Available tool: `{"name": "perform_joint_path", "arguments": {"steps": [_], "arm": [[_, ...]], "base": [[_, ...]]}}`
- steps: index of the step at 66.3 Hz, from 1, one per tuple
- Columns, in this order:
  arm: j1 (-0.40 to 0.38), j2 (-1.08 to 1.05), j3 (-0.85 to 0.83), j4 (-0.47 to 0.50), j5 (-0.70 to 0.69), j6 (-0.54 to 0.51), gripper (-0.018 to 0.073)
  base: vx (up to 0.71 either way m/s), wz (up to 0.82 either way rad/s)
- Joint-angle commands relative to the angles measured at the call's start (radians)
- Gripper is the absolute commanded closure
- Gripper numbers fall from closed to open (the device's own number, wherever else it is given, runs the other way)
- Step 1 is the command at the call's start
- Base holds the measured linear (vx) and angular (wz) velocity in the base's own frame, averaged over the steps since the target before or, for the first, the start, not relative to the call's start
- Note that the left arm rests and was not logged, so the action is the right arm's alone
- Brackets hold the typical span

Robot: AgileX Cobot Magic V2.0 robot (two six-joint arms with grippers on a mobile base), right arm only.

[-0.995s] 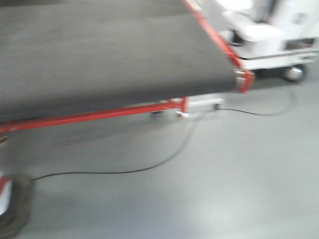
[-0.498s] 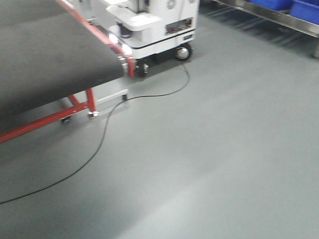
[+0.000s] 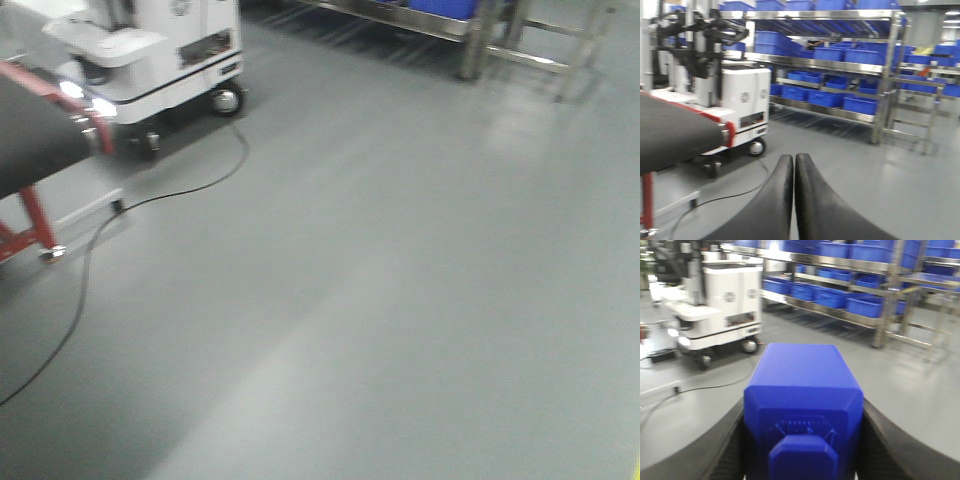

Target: Pour parts from conveyor to right shelf

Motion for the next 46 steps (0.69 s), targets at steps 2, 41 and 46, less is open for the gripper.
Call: {"name": "perform_joint_path", "arguments": {"steps": [2, 41, 46], "arm": [[-0.005, 0.012, -0.026, -0.001, -0.079, -0.01, 0.0564], [-0.005, 0.012, -0.026, -0.001, -0.079, -0.01, 0.0564], [-0.005, 0.012, -0.026, -0.001, -0.079, -0.01, 0.0564]], "base": [[-0.17, -0.67], [-0.13, -0.81], [-0.1, -0.86]]}}
